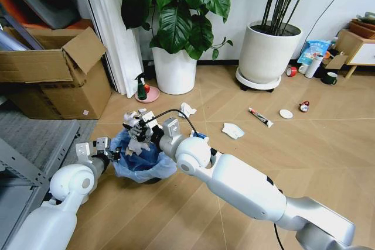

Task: Pick up the trash bin and place the garbage on the floor into it.

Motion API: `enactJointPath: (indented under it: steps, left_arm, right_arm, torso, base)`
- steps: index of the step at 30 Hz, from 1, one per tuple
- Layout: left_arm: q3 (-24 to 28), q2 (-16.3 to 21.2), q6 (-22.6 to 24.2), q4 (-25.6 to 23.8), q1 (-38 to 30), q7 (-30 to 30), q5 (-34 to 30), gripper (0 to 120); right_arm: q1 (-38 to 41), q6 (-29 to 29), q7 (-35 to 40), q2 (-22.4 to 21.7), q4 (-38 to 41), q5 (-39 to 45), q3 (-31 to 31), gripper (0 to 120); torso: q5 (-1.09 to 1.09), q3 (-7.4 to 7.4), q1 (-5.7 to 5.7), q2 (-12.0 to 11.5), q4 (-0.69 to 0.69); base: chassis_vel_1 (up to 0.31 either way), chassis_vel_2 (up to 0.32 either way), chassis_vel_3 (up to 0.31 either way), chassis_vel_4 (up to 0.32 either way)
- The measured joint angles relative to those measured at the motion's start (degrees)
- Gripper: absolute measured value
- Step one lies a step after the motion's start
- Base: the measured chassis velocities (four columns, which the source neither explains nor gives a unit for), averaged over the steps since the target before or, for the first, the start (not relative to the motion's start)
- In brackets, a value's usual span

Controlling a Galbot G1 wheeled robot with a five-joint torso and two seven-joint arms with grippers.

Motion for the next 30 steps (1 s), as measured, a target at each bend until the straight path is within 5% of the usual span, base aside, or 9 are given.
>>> enactJointPath:
  steps: [8, 17, 30]
  left_arm:
    - [-0.4, -0.3, 0.0, 0.0, -0.1, 0.1, 0.0, 0]
    - [-2.5, -0.9, -0.1, -0.1, 1.6, 0.8, 1.9, 0]
    - [-5.8, -1.0, -0.1, -1.4, 5.2, 2.6, 3.6, 0]
  right_arm:
    - [-0.7, -0.1, 1.3, 0.3, 0.3, 0.8, 1.4, 98]
    - [-4.7, -1.1, 4.3, -0.8, 1.5, -0.9, 8.9, 100]
    - [-21.9, -2.4, 5.7, -8.0, 3.9, -12.3, 30.0, 100]
  torso:
    - [0.00, 0.00, 0.00, 0.0, 0.00]
    - [0.00, 0.00, 0.00, 0.0, 0.00]
    - [0.04, 0.00, 0.00, 0.0, 0.00]
  base:
    - [0.000, 0.000, 0.000, 0.000]
    - [0.000, 0.000, 0.000, 0.000]
    - [0.000, 0.000, 0.000, 0.000]
